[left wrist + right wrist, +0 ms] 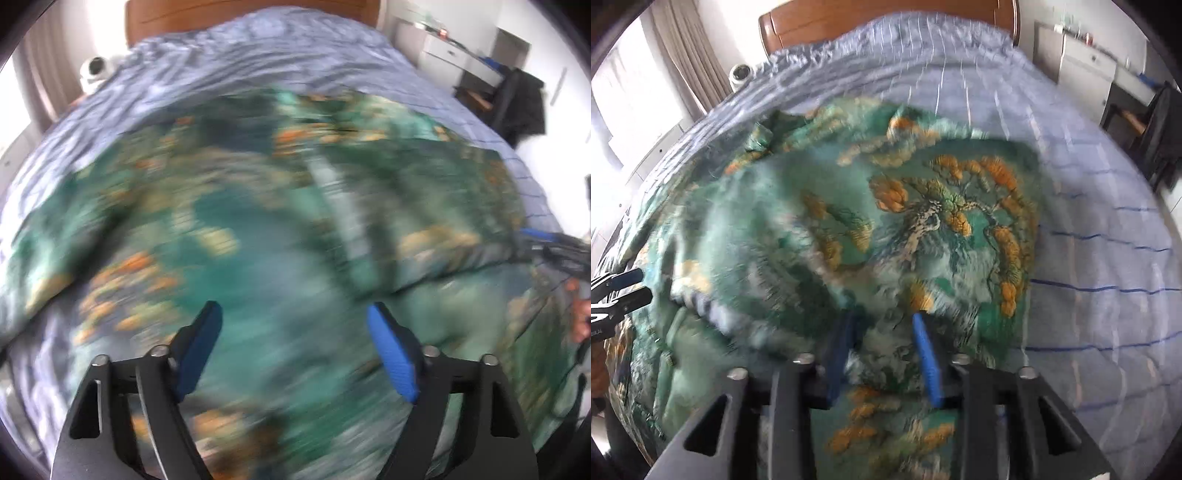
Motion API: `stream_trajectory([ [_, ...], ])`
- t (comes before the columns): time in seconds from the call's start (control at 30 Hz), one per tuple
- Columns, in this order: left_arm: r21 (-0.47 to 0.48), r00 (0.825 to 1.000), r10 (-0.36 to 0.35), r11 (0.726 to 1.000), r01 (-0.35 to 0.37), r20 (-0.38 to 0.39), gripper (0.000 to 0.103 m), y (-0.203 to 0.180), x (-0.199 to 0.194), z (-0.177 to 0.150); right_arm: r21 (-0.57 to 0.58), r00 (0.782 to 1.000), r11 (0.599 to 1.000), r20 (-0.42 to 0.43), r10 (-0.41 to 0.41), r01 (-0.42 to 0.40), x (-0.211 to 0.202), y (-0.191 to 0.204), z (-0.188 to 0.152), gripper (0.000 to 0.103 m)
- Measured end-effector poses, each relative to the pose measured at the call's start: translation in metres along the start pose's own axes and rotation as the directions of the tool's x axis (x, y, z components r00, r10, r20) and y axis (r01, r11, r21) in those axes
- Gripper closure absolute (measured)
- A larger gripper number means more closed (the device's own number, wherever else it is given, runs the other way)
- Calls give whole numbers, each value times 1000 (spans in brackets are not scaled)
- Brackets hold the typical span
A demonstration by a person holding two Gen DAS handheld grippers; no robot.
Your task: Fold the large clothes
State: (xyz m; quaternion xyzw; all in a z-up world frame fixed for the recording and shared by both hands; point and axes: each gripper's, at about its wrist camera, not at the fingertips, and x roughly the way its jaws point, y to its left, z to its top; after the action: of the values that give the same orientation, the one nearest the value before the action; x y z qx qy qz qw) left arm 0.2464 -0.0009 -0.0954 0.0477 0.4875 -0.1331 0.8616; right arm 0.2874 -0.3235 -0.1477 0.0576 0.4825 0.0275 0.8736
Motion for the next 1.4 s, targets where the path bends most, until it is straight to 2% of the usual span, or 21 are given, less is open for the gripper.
stream_trajectory([
  [0.03, -19, 1000, 23, 1000, -23, 1, 18, 18, -5, -6, 2, 1000, 1000, 23, 10, -11, -11, 3, -4, 46],
  [0.07, -47, 999, 52, 998, -52, -1, 18, 40, -9, -11, 6, 999, 1000, 43, 26, -26, -22, 6, -10, 44],
  [0.2, -243, 989, 145, 959, -145, -17, 17, 134, -22, -27, -17, 995, 998, 85, 56, -54, -52, 23, -30, 44],
  [0.3, -492, 988, 157, 859, -142, -11, 16, 217, -30, -44, -57, 992, 996, 102, 76, -71, -69, 44, -44, 44],
  [0.4, -700, 986, 164, 704, -118, -2, 15, 289, -26, -59, -103, 988, 990, 111, 105, -93, -79, 70, -55, 44],
  [0.5, -799, 989, 150, 593, -100, -13, 14, 329, -7, -63, -154, 985, 982, 113, 128, -110, -90, 95, -62, 44],
  [0.6, -846, 989, 150, 527, -79, 1, 13, 342, 10, -61, -201, 981, 971, 115, 157, -132, -102, 120, -69, 44],
  [0.67, -856, 981, 195, 509, -88, 15, 25, 343, 11, -56, -228, 977, 962, 117, 178, -148, -110, 135, -74, 44],
  [0.73, -842, 965, 261, 518, -151, -12, 81, 337, 8, -45, -245, 974, 956, 119, 192, -158, -115, 143, -78, 44],
  [0.77, -827, 959, 284, 535, -173, -17, 86, 334, 5, -39, -251, 973, 955, 123, 195, -160, -119, 146, -82, 44],
  [0.83, -760, 930, 368, 600, -249, -15, 93, 320, -10, -20, -256, 971, 954, 137, 196, -156, -126, 149, -89, 44],
  [0.87, -699, 901, 434, 646, -306, 7, 94, 304, -22, -6, -257, 970, 954, 145, 197, -155, -128, 149, -91, 44],
  [0.9, -601, 856, 514, 701, -384, 53, 94, 279, -37, 14, -252, 969, 955, 154, 195, -153, -132, 148, -94, 44],
  [0.97, -417, 785, 595, 766, -489, 171, 95, 228, -55, 42, -232, 966, 962, 174, 190, -147, -137, 141, -99, 44],
  [1.03, -202, 717, 620, 784, -588, 320, 95, 163, -67, 61, -208, 965, 967, 187, 185, -145, -140, 134, -102, 44],
  [1.1, 40, 673, 567, 750, -660, 476, 95, 86, -68, 65, -180, 965, 974, 197, 175, -140, -141, 126, -104, 44],
  [1.17, 202, 678, 497, 706, -679, 542, 94, 36, -55, 62, -148, 964, 980, 207, 164, -135, -142, 117, -105, 44],
  [1.23, 339, 710, 436, 661, -670, 553, 94, -3, -33, 55, -118, 964, 984, 215, 155, -132, -144, 110, -107, 44],
  [1.3, 469, 740, 395, 588, -659, 544, 93, -36, -5, 36, -98, 963, 987, 225, 149, -130, -148, 103, -109, 44],
  [1.37, 597, 763, 376, 475, -646, 526, 89, -59, 31, 10, -82, 963, 989, 233, 137, -121, -152, 95, -112, 44],
  [1.4, 638, 779, 370, 446, -627, 507, 88, -64, 42, 0, -78, 963, 990, 235, 130, -114, -153, 91, -114, 44],
])
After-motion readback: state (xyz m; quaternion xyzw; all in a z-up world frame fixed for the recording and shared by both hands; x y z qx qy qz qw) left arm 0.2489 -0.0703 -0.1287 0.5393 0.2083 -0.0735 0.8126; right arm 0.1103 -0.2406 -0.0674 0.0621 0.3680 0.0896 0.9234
